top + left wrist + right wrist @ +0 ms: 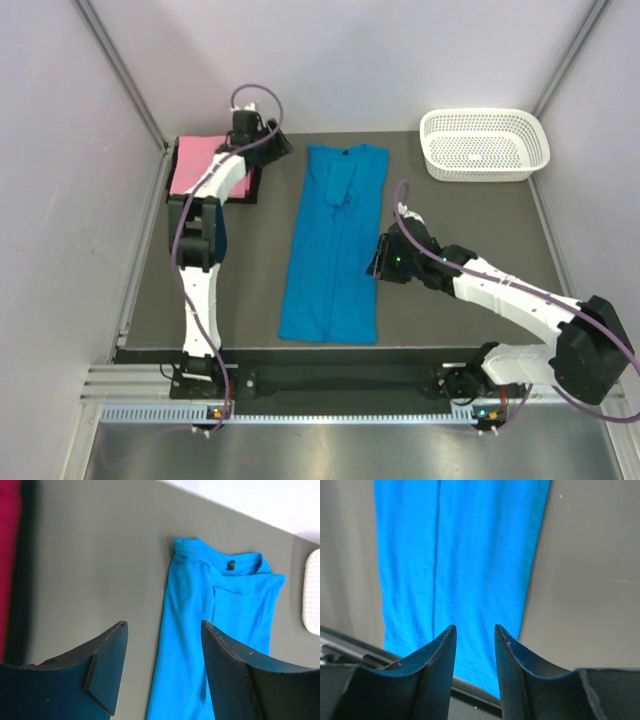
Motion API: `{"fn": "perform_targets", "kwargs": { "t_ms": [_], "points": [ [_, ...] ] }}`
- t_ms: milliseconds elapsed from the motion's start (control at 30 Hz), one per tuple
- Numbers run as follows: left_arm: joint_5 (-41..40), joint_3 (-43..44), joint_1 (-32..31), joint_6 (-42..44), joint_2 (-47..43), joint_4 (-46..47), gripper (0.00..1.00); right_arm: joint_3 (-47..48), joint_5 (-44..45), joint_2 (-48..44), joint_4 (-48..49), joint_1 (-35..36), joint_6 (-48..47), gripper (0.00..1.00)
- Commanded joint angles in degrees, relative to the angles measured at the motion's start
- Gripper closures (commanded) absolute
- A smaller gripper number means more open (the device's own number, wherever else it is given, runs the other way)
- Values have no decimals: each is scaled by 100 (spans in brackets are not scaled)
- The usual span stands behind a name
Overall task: Fold and stack the t-shirts
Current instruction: Fold the tshirt
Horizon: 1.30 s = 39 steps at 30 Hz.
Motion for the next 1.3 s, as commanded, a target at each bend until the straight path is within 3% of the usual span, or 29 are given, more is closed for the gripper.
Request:
{"fn": "perform_targets", "kwargs": {
  "t_ms": [0,133,367,567,667,800,1000,1133,1267],
  "points": [
    [-525,-202,111,749,-990,-968,35,-51,-3,-446,-68,-51,98,63],
    [318,-771,103,864,-1717,-1846,42,-165,83,-710,-130,-34,98,63],
    [13,-4344,-600,865,-3950,-2006,46,-7,128,-543,-393,-60,89,63],
    [154,-6280,-916,496,-5481,-2016,48,-218,-171,-236,-227,-69,27,63],
    [-487,-6635,-1503,346,-5824,-2068,48,-297,-293,-139,-69,-52,1,63],
    [-67,-7188,-1717,-84,-5869,-1779,49,-928,-513,-244,309,1,132,61],
    [-155,-7646,-1937,-287,-5869,-1497,55,-1290,-592,-87,591,238,221,61],
    [-793,-7428,-2287,-375,-6219,-1900,55,-1343,-514,-103,417,309,335,62],
    [-1305,-6744,-2762,-384,-6712,-2393,52,-757,-197,-323,2,204,318,61]
  ]
}}
